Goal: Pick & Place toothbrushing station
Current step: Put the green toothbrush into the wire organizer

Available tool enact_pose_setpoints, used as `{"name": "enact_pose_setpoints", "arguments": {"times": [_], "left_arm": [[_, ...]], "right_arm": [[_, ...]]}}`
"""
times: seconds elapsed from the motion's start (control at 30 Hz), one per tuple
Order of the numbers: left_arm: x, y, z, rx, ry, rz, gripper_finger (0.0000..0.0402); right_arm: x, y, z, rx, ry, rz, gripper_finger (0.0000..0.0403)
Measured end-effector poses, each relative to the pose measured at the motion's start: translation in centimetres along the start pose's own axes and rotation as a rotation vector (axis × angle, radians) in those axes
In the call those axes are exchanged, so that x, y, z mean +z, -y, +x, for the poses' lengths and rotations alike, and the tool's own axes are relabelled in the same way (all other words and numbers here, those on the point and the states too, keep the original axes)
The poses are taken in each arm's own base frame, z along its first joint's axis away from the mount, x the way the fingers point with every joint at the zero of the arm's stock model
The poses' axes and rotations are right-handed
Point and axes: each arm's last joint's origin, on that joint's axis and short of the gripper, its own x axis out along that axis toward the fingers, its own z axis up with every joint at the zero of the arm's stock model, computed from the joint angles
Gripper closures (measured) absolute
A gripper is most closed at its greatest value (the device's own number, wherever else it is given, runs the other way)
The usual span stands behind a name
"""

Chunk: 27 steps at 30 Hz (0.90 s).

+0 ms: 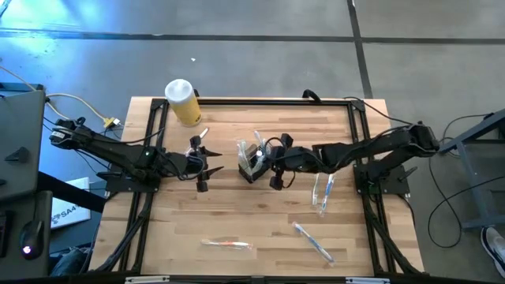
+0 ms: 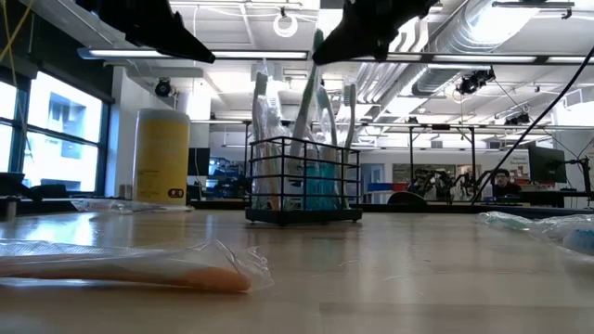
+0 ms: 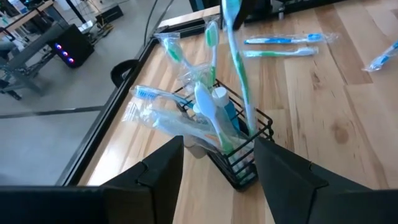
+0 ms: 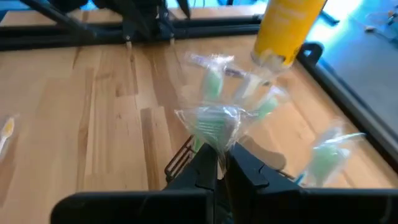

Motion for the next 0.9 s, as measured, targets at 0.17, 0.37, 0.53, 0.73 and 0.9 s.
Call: {"name": "enact_pose_setpoints", "arguments": {"times": [0.17,0.37,0.53,0.73,0.9], "left_arm": [[0.0,0.0,0.0,0.002,-0.002,0.001,0.0213],[0.0,0.0,0.0,0.002,-0.001,0.001,0.0213],[0.0,0.0,0.0,0.002,-0.002,0.001,0.0213],[0.0,0.0,0.0,0.002,-0.003,0.002,0.0213],[0.0,0.0,0.0,0.004,0.000,0.048,0.0213]], "right_arm": [[-0.6,0.0,2.2,0.031,-0.004,-0.022,0.0397],[-1.1,-0.1,3.1,0.065,-0.023,-0.042,0.0397],[-1.2,0.3,3.2,0.056,-0.044,-0.025,0.0397],[-1.4,0.9,3.4,0.036,-0.068,0.011,0.0397],[-1.5,1.0,3.5,0.031,-0.077,0.009,0.0397]]}}
